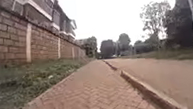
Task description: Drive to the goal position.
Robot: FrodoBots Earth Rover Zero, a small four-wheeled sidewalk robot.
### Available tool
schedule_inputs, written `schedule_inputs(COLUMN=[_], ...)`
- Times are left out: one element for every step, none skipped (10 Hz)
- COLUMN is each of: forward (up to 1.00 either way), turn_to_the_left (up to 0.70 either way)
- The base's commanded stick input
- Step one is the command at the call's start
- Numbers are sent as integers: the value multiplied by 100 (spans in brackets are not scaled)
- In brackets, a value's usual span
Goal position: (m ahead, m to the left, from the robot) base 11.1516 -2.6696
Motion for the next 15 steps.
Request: schedule_inputs(forward=[70, 70, 70, 70, 70, 70, 70, 70, 70, 70, 70, 70, 70, 70, 70], turn_to_the_left=[0, 0, 0, 0, 0, 0, 0, 0, 0, 0, 0, 0, 0, 0, 0])
